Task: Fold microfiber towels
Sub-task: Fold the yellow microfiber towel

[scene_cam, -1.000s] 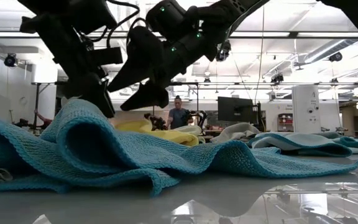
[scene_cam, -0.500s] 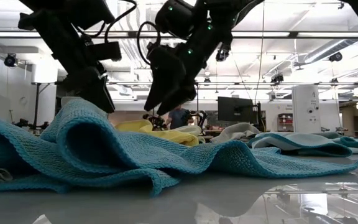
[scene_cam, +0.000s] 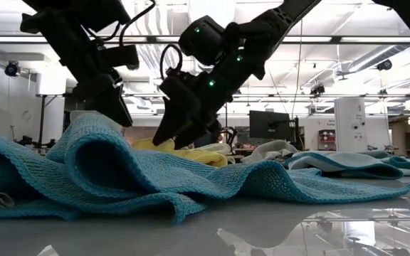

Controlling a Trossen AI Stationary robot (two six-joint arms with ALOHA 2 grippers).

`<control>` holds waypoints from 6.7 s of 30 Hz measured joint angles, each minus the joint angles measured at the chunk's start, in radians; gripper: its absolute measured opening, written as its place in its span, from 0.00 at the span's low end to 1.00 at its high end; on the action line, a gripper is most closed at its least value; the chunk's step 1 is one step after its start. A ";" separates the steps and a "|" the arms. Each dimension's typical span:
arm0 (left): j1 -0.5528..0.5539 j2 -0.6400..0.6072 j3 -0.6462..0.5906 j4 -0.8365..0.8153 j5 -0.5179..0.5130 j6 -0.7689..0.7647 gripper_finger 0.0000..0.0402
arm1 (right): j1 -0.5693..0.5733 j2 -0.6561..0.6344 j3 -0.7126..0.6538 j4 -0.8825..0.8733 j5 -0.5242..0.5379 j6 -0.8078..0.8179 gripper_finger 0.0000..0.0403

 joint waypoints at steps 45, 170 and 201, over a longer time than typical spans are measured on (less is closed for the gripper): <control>-0.003 -0.016 0.001 0.010 0.000 -0.002 0.29 | 0.080 0.095 0.024 0.311 -0.089 0.072 0.02; -0.145 0.091 0.000 0.008 0.403 -0.368 0.00 | 0.165 -0.248 -0.536 0.354 0.004 -0.183 0.02; -0.144 0.000 0.033 -0.038 0.545 -0.335 0.41 | 0.136 -0.399 -0.527 0.310 -0.063 -0.236 0.42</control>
